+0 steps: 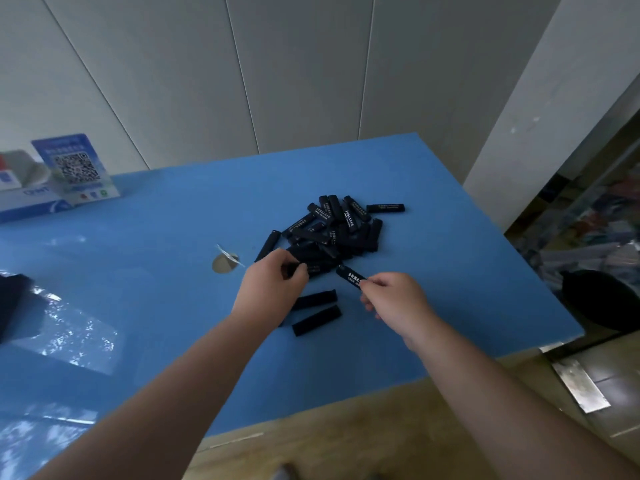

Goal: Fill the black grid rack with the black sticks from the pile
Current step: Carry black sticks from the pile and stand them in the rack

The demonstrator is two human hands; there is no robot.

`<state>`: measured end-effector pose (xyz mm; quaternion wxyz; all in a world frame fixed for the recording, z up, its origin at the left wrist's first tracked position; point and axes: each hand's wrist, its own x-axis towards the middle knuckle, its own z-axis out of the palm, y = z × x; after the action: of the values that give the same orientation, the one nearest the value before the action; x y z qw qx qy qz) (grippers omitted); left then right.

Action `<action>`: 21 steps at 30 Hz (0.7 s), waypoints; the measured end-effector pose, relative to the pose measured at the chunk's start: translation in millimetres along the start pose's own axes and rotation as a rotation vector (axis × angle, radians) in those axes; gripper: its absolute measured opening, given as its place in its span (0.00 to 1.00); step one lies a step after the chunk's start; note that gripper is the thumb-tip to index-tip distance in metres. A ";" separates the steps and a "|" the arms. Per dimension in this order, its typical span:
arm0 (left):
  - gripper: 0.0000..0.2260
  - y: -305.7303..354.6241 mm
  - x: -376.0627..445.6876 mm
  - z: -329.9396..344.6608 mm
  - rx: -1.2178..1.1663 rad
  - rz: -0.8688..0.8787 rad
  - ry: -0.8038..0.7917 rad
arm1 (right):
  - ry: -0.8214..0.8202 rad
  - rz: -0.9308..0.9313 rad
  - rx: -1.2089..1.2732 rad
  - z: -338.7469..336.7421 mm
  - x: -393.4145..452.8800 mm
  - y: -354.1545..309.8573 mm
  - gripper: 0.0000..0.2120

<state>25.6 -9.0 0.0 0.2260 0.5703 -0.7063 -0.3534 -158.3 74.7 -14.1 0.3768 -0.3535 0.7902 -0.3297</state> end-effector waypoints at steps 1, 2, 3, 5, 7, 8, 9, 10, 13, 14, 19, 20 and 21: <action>0.04 3.9 -0.8 1.7 -0.122 -0.077 -0.003 | 0.000 0.035 0.077 -3.8 -1.2 -0.2 0.14; 0.03 8.1 -1.0 3.8 -0.227 -0.142 -0.017 | 0.002 0.051 0.110 -7.2 -2.2 -0.8 0.14; 0.03 11.9 -1.0 6.2 -0.320 -0.195 -0.038 | 0.004 0.050 0.116 -10.9 -3.5 -1.4 0.14; 0.02 19.3 -1.5 11.3 -0.488 -0.273 -0.081 | 0.014 0.024 0.134 -18.0 -3.7 -0.8 0.16; 0.02 25.8 -3.0 14.6 -0.664 -0.319 -0.127 | 0.014 0.006 0.190 -26.4 -4.2 -0.9 0.17; 0.03 28.9 -4.5 15.1 -0.758 -0.337 -0.147 | 0.004 -0.002 0.226 -30.6 -5.0 -1.5 0.15; 0.04 31.7 -6.1 15.1 -0.848 -0.351 -0.163 | -0.010 -0.015 0.269 -34.3 -6.3 -2.1 0.12; 0.04 33.9 -7.9 14.8 -0.930 -0.358 -0.175 | -0.024 -0.030 0.322 -37.0 -7.8 -2.9 0.08; 0.04 40.1 -13.7 13.2 -1.102 -0.360 -0.184 | -0.077 -0.089 0.457 -41.7 -13.1 -6.2 0.06; 0.05 41.8 -15.5 12.6 -1.129 -0.355 -0.179 | -0.096 -0.105 0.481 -41.7 -13.6 -7.3 0.07; 0.07 40.5 -28.6 1.4 -1.252 -0.308 -0.138 | -0.196 -0.177 0.506 -34.0 -18.2 -19.2 0.06; 0.07 38.6 -31.8 -2.5 -1.277 -0.294 -0.107 | -0.219 -0.191 0.499 -30.4 -18.4 -21.1 0.06; 0.06 36.4 -35.1 -6.5 -1.285 -0.280 -0.064 | -0.244 -0.206 0.495 -26.5 -19.1 -23.8 0.06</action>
<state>15.5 26.9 34.7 0.4523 0.3972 -0.2802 -0.7477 -163.9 84.2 24.7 0.5084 -0.3660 0.5946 -0.5040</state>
